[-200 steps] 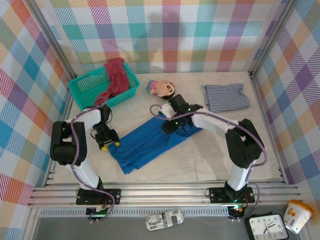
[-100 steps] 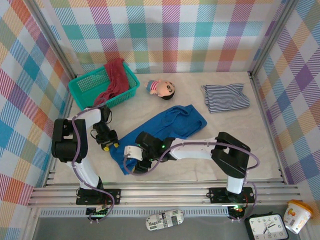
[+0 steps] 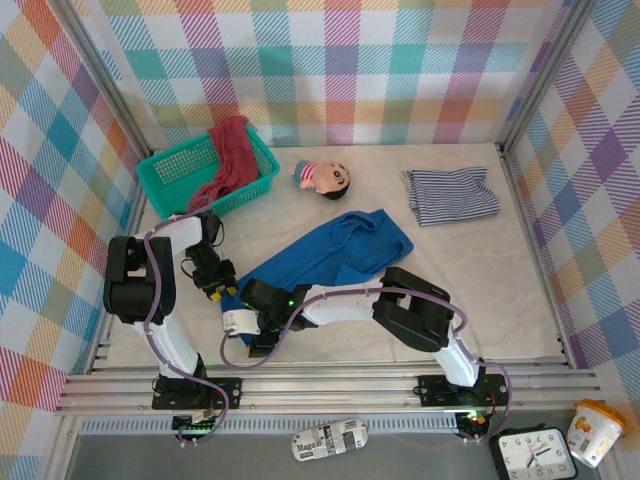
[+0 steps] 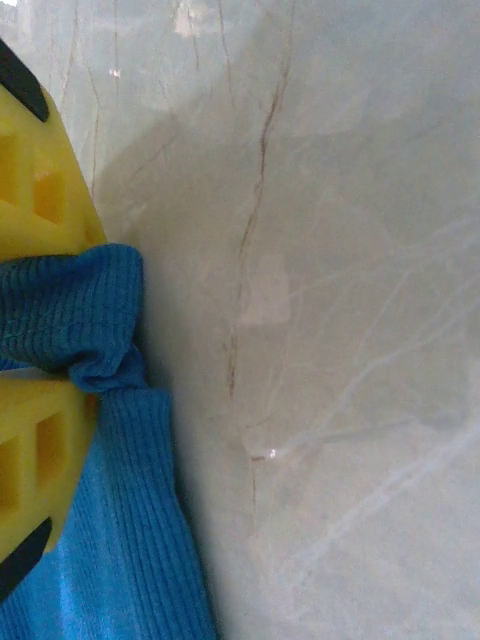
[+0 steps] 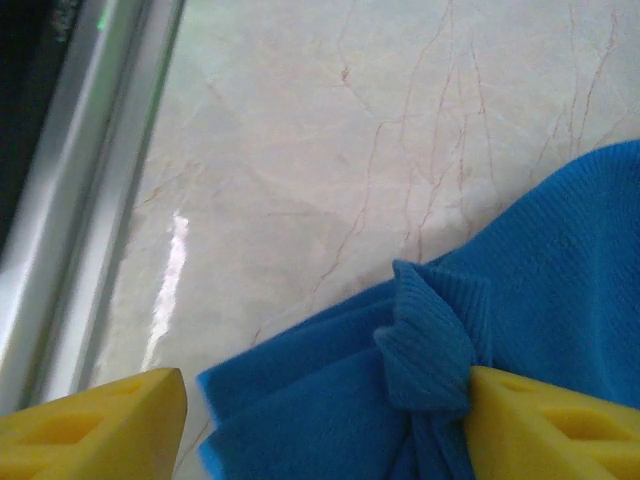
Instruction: Fold and stack the tank tops
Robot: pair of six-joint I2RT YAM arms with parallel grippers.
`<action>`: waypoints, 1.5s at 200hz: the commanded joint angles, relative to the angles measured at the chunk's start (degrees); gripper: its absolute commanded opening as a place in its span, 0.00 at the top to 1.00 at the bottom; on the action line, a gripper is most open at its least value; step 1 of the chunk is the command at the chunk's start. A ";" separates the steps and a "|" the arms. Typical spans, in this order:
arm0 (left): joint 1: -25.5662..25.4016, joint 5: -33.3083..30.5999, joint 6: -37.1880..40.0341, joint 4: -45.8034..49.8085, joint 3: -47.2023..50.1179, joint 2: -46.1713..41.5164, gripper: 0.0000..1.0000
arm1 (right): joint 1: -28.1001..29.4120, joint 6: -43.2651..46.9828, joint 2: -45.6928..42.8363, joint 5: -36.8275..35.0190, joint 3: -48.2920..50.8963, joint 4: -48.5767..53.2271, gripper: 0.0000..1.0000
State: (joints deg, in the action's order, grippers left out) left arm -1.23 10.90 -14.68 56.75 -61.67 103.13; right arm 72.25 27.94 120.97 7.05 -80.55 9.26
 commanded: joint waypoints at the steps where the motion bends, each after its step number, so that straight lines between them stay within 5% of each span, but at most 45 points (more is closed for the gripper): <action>1: 0.33 0.74 1.09 1.20 -0.59 0.52 0.72 | 0.44 0.86 2.80 -4.11 -2.37 5.26 0.30; 35: 0.34 -0.04 1.14 2.04 -0.29 -0.47 0.77 | 0.26 0.61 4.82 -8.04 -3.63 11.01 0.42; 91: -0.20 -0.35 -0.60 7.09 -1.56 -8.57 0.92 | -0.81 -5.44 -1.58 -0.47 -5.41 10.42 0.78; 176: -7.93 5.40 -9.53 8.11 -12.13 -12.64 0.96 | -9.53 -26.88 -22.42 8.04 13.48 -0.21 0.77; 238: -17.37 6.26 -14.41 4.26 -28.61 1.04 0.95 | -22.87 -36.39 -32.74 14.13 29.05 -9.16 0.77; 300: -20.73 6.77 -15.36 4.15 -44.63 16.67 0.95 | -32.96 -36.88 -32.85 20.02 32.74 -10.43 0.77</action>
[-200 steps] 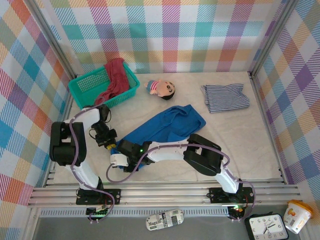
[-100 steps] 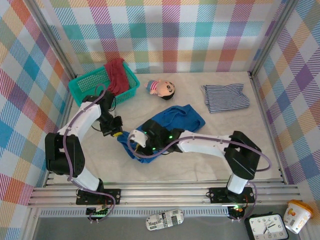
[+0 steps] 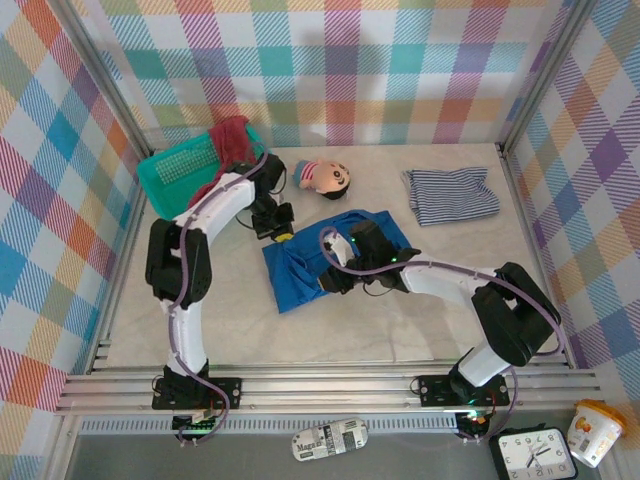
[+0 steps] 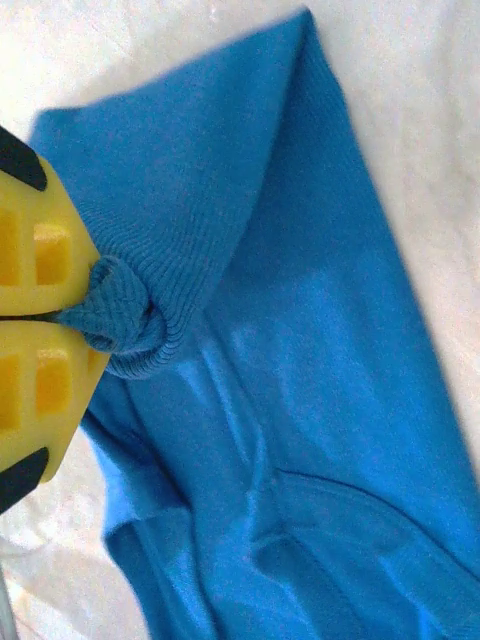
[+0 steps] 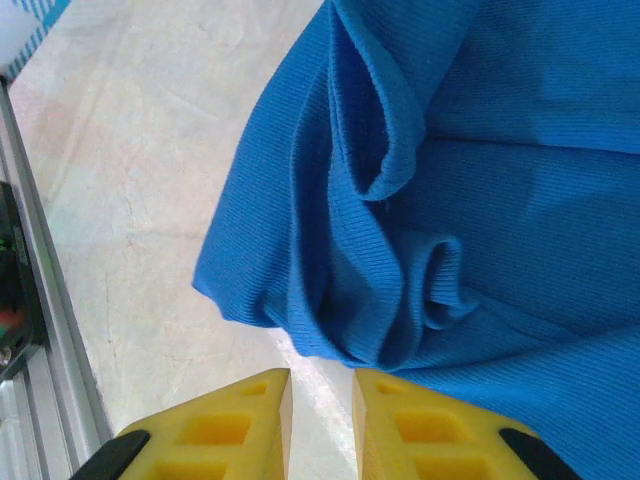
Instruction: Fold and stack the tank tops
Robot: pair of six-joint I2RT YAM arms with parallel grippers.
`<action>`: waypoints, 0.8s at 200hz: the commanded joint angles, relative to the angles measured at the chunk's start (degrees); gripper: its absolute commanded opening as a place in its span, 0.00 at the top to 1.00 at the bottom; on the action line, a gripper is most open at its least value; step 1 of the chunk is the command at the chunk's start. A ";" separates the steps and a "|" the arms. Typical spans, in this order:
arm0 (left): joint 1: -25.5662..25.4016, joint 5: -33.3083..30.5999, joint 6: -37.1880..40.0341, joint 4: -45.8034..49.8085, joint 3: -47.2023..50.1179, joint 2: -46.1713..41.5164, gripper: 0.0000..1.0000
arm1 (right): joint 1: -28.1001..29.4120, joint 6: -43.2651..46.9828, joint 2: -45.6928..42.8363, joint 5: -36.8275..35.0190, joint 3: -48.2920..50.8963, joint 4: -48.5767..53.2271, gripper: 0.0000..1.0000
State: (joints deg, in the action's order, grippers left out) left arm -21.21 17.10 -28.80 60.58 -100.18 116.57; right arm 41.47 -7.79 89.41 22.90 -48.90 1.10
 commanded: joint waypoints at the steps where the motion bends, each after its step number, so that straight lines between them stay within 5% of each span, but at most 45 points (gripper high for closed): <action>1: -0.75 0.56 -1.25 0.37 -6.32 3.40 0.95 | -2.27 -1.11 -1.23 4.17 1.09 -2.26 0.77; 32: -1.11 0.65 -0.79 1.71 -10.14 6.93 0.95 | -2.10 0.10 0.23 5.04 0.52 -1.05 0.66; 107: -0.46 -2.77 1.52 2.87 -7.76 7.64 0.94 | 3.35 -3.07 11.23 -6.27 -6.30 -1.52 0.39; 160: 0.07 -2.32 2.43 2.78 -6.60 7.64 0.94 | 4.71 -2.75 14.91 -8.17 -10.41 -1.52 0.33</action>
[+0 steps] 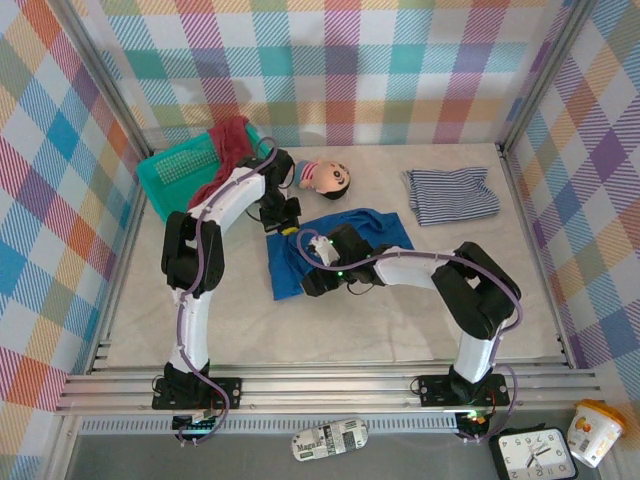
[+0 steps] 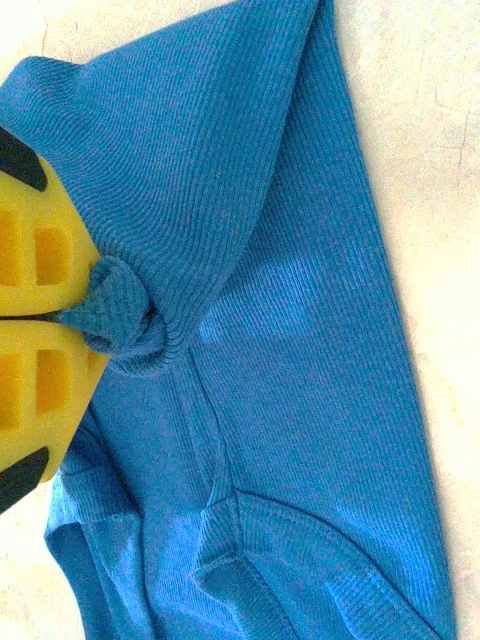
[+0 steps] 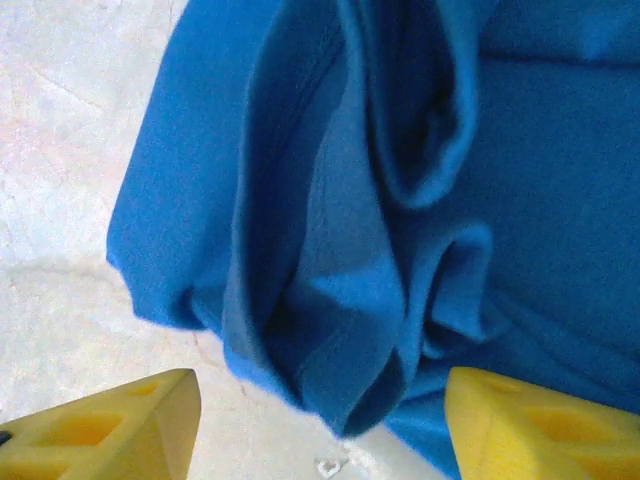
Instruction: Fold and stack the tank tops
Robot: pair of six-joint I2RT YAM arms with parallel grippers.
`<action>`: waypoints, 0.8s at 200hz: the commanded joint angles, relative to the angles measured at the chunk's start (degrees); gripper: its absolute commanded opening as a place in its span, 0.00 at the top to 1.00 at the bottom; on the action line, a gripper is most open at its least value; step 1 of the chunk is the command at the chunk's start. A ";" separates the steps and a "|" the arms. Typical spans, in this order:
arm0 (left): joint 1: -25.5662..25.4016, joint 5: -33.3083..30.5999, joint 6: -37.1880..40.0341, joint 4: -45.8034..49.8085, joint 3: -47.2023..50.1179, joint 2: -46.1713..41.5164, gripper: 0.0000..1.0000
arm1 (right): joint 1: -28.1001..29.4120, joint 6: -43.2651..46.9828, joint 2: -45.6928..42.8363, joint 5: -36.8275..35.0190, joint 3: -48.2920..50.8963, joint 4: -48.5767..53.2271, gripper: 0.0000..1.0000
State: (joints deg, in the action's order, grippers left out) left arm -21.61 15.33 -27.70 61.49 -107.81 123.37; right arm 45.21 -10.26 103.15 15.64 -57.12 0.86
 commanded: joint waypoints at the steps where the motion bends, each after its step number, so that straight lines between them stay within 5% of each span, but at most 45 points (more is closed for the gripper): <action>1: 0.49 -0.51 1.38 1.83 1.02 0.87 0.94 | 1.00 -0.29 1.17 -0.85 -2.24 -1.34 0.33; 57: 1.11 -0.22 1.82 0.68 2.78 0.73 0.95 | 2.30 1.24 5.92 -0.48 -6.19 4.04 0.43; 89: 1.21 -0.13 2.14 0.42 3.21 0.73 0.95 | 2.33 1.06 2.97 -2.15 -5.81 5.25 0.81; 110: 1.21 -0.26 2.22 0.76 2.30 0.47 0.95 | 2.47 1.03 -0.92 -3.62 -5.33 5.62 0.93; 160: 1.21 1.35 1.27 0.46 -2.75 1.93 0.95 | 2.48 5.97 -8.07 -8.42 -5.98 14.58 0.96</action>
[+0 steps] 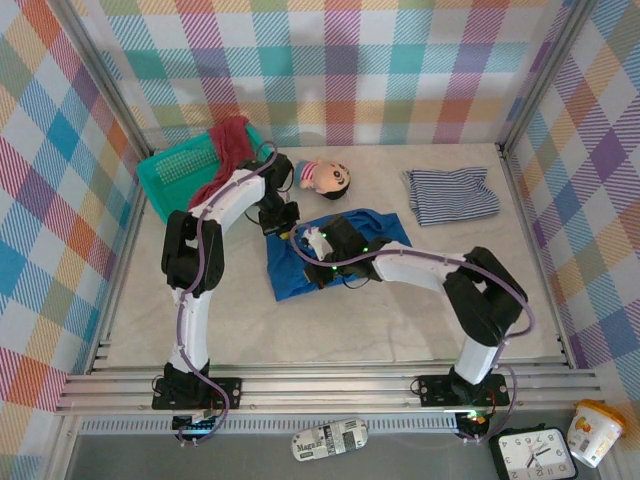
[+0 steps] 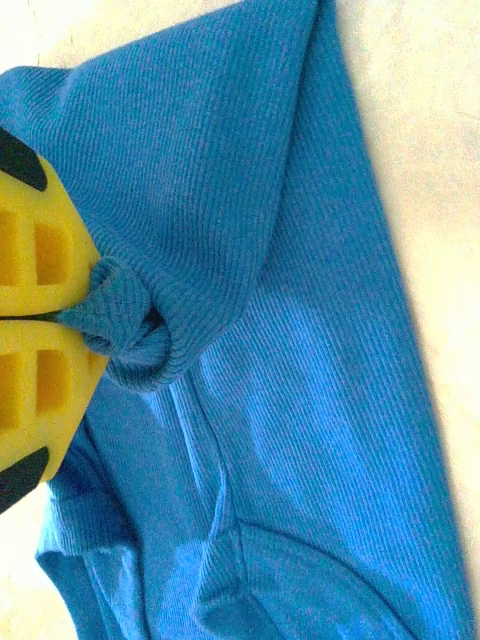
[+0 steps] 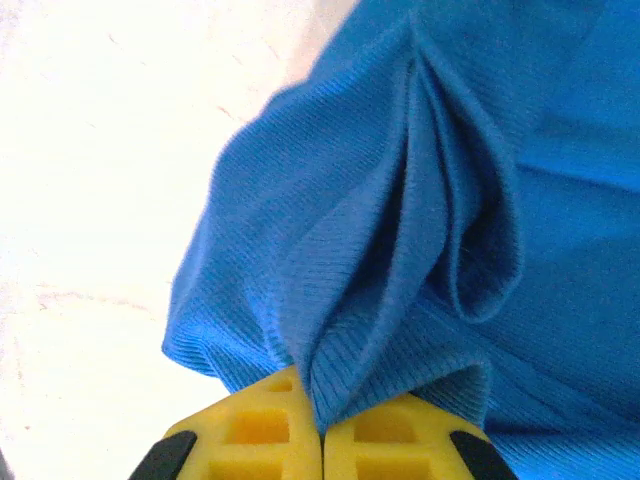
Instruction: Fold and stack the tank tops
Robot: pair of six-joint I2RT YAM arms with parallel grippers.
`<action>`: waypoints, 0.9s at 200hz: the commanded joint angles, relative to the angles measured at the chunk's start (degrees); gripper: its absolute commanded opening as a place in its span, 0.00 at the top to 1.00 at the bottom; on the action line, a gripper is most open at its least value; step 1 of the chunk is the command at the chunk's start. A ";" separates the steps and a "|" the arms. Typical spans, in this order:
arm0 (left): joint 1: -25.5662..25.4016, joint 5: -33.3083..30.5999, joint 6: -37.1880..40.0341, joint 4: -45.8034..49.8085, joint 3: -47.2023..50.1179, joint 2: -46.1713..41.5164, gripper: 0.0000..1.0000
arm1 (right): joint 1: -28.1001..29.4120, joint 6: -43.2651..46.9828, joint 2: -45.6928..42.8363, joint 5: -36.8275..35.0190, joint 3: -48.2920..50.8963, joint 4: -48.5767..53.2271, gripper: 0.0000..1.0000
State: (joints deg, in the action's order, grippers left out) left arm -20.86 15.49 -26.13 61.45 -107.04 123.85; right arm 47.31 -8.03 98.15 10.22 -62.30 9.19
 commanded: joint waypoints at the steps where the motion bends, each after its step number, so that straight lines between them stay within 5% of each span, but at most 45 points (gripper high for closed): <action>1: 0.47 1.29 -0.31 0.47 -3.69 1.51 0.95 | 0.40 3.86 -3.10 -3.05 -0.80 6.53 0.96; 105: -2.16 6.45 -1.10 -2.65 -15.70 12.50 0.93 | -4.45 2.85 -3.61 -9.30 5.87 8.51 0.95; 180: -2.82 5.55 0.63 -8.19 -17.61 9.38 0.50 | -8.24 -2.53 -4.77 -10.76 8.02 9.20 0.77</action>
State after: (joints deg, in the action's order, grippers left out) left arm -23.24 21.80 -26.55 56.14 -123.33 137.60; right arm 40.58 -6.72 96.27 0.97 -55.48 16.45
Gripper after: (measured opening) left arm 0.461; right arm 0.199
